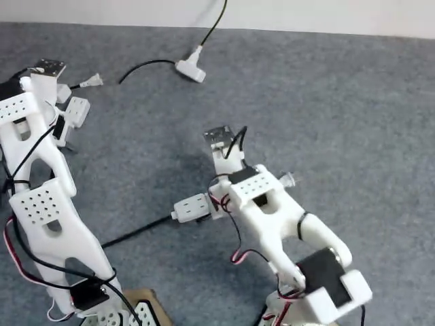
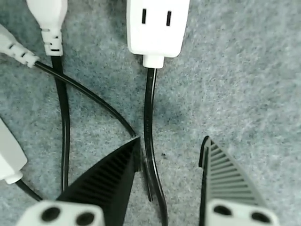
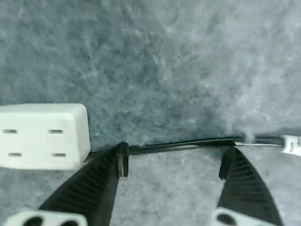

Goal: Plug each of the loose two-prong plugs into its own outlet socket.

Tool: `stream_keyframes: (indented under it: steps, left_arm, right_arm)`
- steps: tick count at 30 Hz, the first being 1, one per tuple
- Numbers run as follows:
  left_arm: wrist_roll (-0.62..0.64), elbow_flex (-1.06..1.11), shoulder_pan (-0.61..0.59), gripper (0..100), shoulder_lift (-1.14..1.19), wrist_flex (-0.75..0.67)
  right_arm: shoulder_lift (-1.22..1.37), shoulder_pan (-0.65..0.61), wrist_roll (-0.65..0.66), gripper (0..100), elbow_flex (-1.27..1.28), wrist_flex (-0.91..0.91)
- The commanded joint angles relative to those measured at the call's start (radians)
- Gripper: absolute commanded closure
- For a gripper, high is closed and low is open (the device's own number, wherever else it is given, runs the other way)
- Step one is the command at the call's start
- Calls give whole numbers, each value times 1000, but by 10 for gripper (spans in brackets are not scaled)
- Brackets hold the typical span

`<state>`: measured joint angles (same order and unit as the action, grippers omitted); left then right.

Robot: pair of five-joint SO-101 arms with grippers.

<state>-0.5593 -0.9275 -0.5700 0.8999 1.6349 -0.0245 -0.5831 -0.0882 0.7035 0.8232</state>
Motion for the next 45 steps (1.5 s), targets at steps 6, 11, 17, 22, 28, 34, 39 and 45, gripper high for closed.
stream_keyframes:
  steps: [6, 11, 17, 22, 28, 34, 39, 45]
  left_arm:
    - [-8, -2, -27, 780, -47, -43]
    - [-8, -8, -12, 780, 13, -46]
    - [-8, -8, -8, 780, 33, -75]
    - [-8, -8, -13, 780, 33, -72]
    - [-8, -8, -28, 780, 33, -74]
    - [-8, -8, -28, 780, 33, -74]
    - [-8, -8, -30, 780, 35, -74]
    - [-8, -8, -24, 780, 33, -74]
  right_arm:
    - [53, -19, 106, 685, -128, 265]
    - [53, -16, 184, 685, -180, 395]
    - [-21, 13, 117, 685, -219, 352]
    - [-90, 1, -54, 685, -197, 140]
    - [-47, -44, -276, 685, -107, 27]
    - [10, -24, -760, 685, -108, 24]
    - [18, -24, -772, 685, -116, 22]
    - [18, -19, -775, 755, -116, 22]
